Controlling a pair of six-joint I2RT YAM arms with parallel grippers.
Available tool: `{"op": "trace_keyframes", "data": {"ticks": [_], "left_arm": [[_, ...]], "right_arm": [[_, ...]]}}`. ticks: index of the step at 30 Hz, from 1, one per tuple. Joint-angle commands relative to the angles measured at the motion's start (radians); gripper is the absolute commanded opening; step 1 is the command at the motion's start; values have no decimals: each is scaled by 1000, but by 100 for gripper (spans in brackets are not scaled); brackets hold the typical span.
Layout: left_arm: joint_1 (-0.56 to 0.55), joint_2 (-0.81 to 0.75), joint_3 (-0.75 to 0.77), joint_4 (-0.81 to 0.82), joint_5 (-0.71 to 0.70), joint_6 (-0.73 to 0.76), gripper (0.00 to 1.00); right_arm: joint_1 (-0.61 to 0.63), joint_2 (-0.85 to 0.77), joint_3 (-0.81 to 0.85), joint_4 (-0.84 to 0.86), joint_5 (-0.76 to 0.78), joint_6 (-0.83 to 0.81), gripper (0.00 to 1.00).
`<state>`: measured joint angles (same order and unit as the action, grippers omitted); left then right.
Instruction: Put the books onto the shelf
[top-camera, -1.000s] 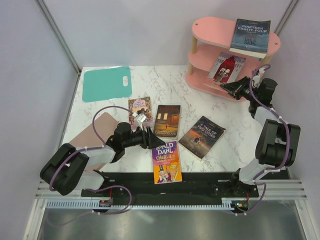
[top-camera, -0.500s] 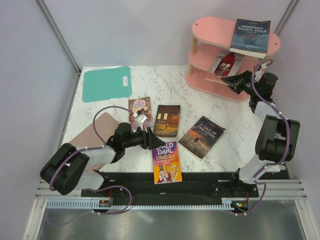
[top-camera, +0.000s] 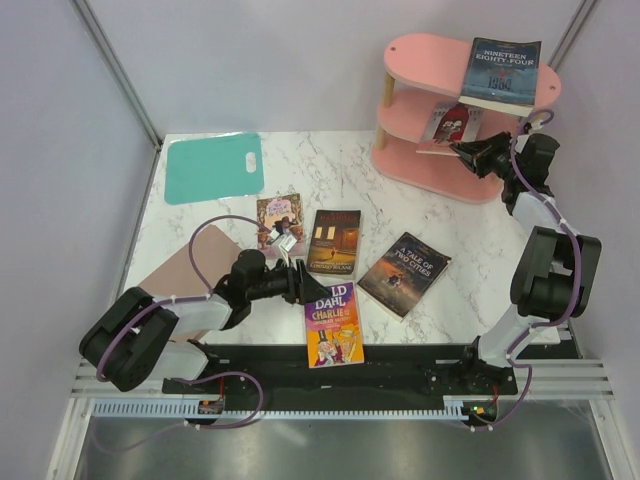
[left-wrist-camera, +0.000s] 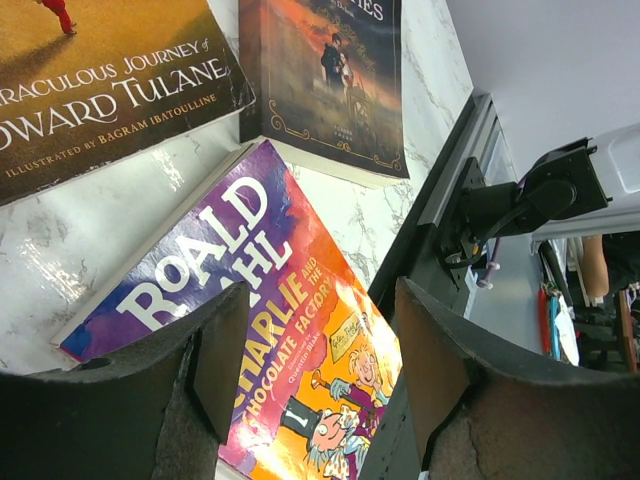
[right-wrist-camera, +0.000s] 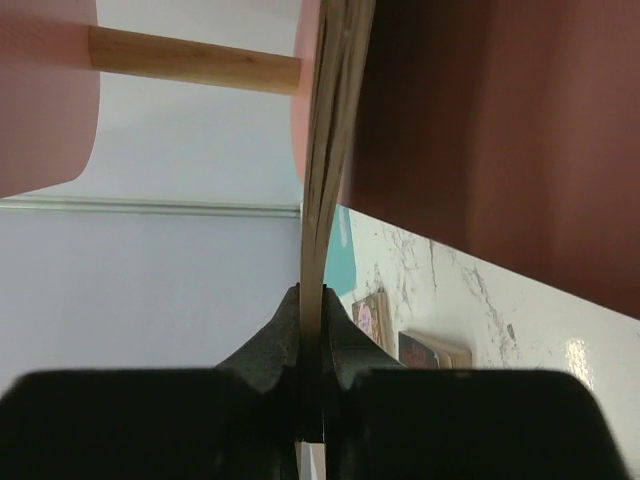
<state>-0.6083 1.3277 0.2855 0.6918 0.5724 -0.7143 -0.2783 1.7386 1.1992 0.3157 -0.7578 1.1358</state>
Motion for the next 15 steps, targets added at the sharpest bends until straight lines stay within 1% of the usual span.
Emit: {"op": "trace_keyframes", "data": {"ticks": [1,7,13,15], "left_arm": [[-11,-10,-3,54,-23,-10,67],[-18,-9,-3,52,-32,-11,66],[-27,-8,-3,54,-36,-8,66],[-31,-8,-2,57,-31,-7,65]], "right_arm": [[-2,12,76,-35,64,-13,7],[-1,18,59,-4,101,4,7],[-2,56,85,-32,117,10,13],[-2,61,91,-46,127,8,13]]}}
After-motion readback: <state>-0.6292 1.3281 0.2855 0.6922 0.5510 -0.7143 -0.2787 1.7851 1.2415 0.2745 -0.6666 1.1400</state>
